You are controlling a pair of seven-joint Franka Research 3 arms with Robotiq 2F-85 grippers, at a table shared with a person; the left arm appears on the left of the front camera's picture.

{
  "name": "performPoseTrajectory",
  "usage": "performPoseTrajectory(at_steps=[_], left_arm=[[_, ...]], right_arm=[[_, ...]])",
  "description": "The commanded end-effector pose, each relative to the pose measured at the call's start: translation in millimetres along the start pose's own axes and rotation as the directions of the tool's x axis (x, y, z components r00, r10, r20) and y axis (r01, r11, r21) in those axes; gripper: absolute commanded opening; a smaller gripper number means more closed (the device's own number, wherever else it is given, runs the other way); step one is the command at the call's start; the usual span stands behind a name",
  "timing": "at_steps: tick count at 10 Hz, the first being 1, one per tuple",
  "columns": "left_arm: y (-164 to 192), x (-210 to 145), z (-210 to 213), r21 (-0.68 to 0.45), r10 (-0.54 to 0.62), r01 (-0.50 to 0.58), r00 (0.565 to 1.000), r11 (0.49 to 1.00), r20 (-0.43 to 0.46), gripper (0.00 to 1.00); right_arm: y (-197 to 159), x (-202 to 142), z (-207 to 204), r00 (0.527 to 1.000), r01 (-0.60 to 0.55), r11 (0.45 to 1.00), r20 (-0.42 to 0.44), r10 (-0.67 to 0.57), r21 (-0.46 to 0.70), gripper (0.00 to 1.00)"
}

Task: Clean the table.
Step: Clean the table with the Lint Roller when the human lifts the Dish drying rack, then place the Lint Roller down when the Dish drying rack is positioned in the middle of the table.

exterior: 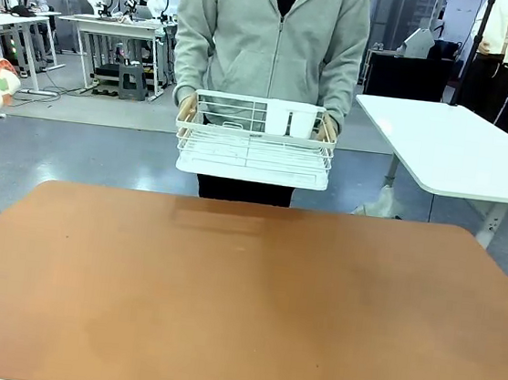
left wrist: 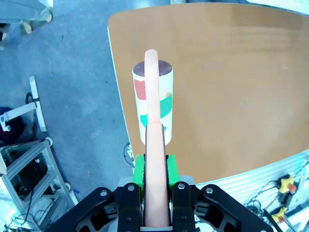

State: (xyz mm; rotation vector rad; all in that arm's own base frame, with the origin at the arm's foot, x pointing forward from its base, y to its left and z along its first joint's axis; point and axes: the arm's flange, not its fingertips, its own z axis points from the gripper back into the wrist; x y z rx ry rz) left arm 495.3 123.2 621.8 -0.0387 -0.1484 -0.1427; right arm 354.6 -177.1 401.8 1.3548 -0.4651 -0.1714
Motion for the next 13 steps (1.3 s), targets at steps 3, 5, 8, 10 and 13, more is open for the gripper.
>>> performPoseTrajectory(at_steps=[3,5,8,10,13], left_arm=[[5.5,-6.9,7.8,0.008,0.006,-0.006,1.000,1.000,0.011,0.21],[5.5,-6.9,7.8,0.008,0.006,-0.006,1.000,1.000,0.011,0.21],[5.5,-6.9,7.8,0.008,0.006,-0.006,1.000,1.000,0.011,0.21],[5.5,-6.9,7.8,0.008,0.006,-0.006,1.000,1.000,0.011,0.21],[5.5,-6.9,7.8,0.008,0.006,-0.006,1.000,1.000,0.011,0.21]], right_arm=[[2.7,0.4,-0.9,1.000,-0.006,1.000,0.009,0.006,0.014,1.00],[2.7,0.4,-0.9,1.000,-0.006,1.000,0.009,0.006,0.014,1.00],[2.7,0.4,-0.9,1.000,-0.006,1.000,0.009,0.006,0.014,1.00],[2.7,0.4,-0.9,1.000,-0.006,1.000,0.009,0.006,0.014,1.00],[2.7,0.4,-0.9,1.000,-0.006,1.000,0.009,0.006,0.014,1.00]])
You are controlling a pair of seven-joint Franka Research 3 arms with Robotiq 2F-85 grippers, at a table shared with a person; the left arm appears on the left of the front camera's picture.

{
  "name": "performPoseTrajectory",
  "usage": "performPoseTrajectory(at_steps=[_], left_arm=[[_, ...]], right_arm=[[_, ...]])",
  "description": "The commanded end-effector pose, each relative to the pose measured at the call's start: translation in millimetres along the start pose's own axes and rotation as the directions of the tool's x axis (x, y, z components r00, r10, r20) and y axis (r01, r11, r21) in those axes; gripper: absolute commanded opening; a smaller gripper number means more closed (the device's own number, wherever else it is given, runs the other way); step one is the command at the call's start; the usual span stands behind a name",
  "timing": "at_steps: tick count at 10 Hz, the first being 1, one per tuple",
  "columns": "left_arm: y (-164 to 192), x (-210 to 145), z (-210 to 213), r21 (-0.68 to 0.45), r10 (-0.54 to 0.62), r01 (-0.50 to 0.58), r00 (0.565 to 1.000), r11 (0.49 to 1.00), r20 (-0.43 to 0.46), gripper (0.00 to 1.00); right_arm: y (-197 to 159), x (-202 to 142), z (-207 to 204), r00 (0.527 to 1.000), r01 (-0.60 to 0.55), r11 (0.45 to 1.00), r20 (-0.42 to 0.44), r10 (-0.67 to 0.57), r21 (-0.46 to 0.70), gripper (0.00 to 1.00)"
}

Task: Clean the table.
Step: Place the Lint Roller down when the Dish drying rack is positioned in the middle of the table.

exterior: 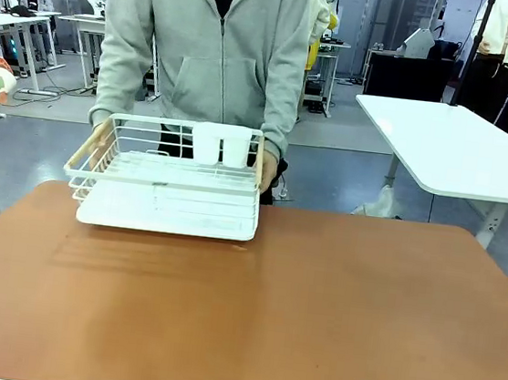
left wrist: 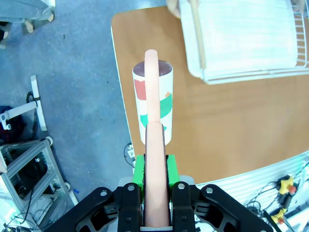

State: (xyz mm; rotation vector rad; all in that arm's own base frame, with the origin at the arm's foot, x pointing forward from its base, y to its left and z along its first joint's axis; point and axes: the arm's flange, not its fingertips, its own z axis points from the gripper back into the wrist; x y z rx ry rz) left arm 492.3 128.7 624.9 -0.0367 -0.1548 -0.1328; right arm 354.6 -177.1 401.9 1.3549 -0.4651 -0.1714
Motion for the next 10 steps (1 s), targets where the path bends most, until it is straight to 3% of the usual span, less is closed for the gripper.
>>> performPoseTrajectory(at_steps=[1,10], left_arm=[[0.6,-3.6,4.0,0.005,-0.004,0.004,1.000,1.000,0.005,0.21],[0.6,-3.6,4.0,0.005,-0.004,0.004,1.000,1.000,0.005,0.21]], right_arm=[[2.7,0.4,-0.9,1.000,-0.006,1.000,0.010,0.006,0.014,1.00],[2.7,0.4,-0.9,1.000,-0.006,1.000,0.010,0.006,0.014,1.00]])
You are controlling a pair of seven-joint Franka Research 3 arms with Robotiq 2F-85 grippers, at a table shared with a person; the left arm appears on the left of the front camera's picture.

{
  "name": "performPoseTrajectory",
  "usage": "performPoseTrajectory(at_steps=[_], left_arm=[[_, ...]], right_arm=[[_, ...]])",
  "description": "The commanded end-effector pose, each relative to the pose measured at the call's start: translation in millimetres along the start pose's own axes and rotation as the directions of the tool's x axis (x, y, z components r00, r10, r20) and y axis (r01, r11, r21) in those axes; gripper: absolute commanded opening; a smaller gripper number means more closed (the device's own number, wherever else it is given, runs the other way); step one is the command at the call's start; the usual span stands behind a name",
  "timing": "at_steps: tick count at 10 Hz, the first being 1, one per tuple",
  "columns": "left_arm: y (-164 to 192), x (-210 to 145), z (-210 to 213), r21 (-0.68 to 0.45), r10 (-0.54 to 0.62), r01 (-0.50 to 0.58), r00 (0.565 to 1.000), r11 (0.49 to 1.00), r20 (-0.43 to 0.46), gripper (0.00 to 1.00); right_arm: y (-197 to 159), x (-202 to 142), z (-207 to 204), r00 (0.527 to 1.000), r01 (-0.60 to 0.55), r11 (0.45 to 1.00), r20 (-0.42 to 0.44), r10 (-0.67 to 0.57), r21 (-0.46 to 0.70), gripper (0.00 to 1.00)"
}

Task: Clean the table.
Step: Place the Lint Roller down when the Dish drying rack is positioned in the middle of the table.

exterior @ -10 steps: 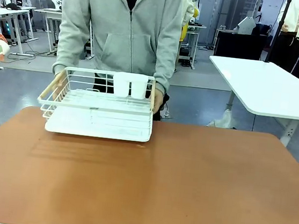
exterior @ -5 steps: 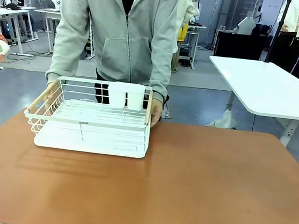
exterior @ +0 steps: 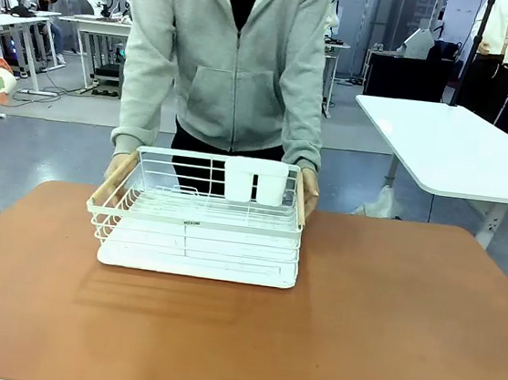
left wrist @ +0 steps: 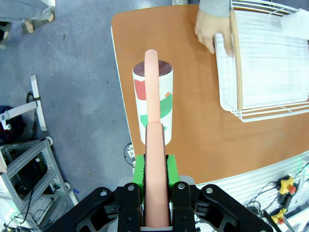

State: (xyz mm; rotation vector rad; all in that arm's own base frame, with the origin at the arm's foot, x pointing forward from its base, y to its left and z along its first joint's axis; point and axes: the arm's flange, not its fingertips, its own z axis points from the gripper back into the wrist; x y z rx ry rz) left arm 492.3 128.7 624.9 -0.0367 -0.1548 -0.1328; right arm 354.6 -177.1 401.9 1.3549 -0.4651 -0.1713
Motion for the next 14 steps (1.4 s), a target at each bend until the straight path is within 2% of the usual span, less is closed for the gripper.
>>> performPoseTrajectory(at_steps=[1,14], left_arm=[[0.6,-3.6,4.0,0.005,-0.004,0.004,1.000,1.000,0.005,0.21],[0.6,-3.6,4.0,0.005,-0.004,0.004,1.000,1.000,0.005,0.21]], right_arm=[[2.7,0.4,-0.9,1.000,-0.006,1.000,0.010,0.006,0.014,1.00],[2.7,0.4,-0.9,1.000,-0.006,1.000,0.010,0.006,0.014,1.00]])
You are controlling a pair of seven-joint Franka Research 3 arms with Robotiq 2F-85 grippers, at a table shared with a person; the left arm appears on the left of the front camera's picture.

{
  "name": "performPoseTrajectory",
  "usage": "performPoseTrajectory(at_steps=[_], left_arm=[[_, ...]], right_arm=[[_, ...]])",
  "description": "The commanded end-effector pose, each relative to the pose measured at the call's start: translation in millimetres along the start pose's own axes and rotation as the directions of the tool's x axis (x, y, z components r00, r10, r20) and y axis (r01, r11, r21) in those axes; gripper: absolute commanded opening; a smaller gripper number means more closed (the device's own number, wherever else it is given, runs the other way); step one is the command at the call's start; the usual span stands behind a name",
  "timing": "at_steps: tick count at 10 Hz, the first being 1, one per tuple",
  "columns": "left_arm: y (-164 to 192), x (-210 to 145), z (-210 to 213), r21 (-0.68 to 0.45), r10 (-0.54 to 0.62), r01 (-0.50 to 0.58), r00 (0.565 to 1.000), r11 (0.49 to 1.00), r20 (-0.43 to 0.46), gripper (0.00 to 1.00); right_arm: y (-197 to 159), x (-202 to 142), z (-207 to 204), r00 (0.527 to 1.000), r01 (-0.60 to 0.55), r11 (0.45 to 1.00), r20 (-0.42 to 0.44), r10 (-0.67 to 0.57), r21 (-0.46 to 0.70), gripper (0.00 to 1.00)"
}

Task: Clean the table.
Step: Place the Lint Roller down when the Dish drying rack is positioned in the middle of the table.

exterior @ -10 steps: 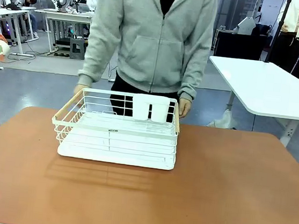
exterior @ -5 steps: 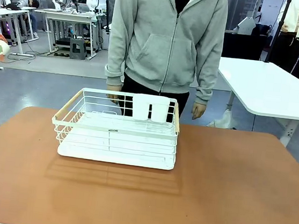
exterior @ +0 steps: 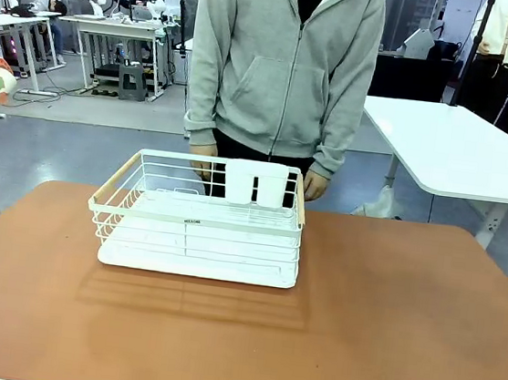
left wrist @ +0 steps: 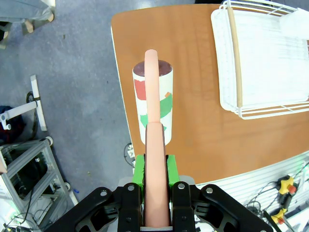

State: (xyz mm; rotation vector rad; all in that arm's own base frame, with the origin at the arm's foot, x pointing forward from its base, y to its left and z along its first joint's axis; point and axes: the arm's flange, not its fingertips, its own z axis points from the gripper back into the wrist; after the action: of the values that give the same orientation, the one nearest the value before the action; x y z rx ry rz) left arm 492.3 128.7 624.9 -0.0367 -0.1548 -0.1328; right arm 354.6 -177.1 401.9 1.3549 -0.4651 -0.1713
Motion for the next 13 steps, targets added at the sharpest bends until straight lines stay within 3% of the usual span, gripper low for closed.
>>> performPoseTrajectory(at_steps=[1,6,7,8,10,13], left_arm=[[0.6,-3.6,4.0,0.005,-0.004,0.004,1.000,1.000,0.005,0.21],[0.0,0.0,0.0,0.000,0.000,0.000,1.000,1.000,0.000,0.21],[-11.4,5.3,0.2,-0.008,0.219,-0.220,0.975,0.976,-0.049,0.21],[-20.6,10.2,0.9,-0.016,0.450,-0.452,0.891,0.892,-0.058,0.21],[-33.2,13.2,-6.3,-0.017,0.704,-0.713,0.696,0.701,-0.139,0.21],[-39.9,24.6,-49.8,-0.140,0.906,-0.918,0.390,0.370,-0.164,0.21]], right_arm=[[2.7,0.4,-0.9,1.000,-0.006,1.000,0.010,0.006,0.014,1.00],[2.7,0.4,-0.9,1.000,-0.006,1.000,0.010,0.006,0.014,1.00],[2.7,0.4,-0.9,1.000,-0.006,1.000,0.010,0.006,0.014,1.00],[2.7,0.4,-0.9,1.000,-0.006,1.000,0.010,0.006,0.014,1.00],[2.7,0.4,-0.9,1.000,-0.006,1.000,0.010,0.006,0.014,1.00],[2.7,0.4,-0.9,1.000,-0.006,1.000,0.010,0.006,0.014,1.00]])
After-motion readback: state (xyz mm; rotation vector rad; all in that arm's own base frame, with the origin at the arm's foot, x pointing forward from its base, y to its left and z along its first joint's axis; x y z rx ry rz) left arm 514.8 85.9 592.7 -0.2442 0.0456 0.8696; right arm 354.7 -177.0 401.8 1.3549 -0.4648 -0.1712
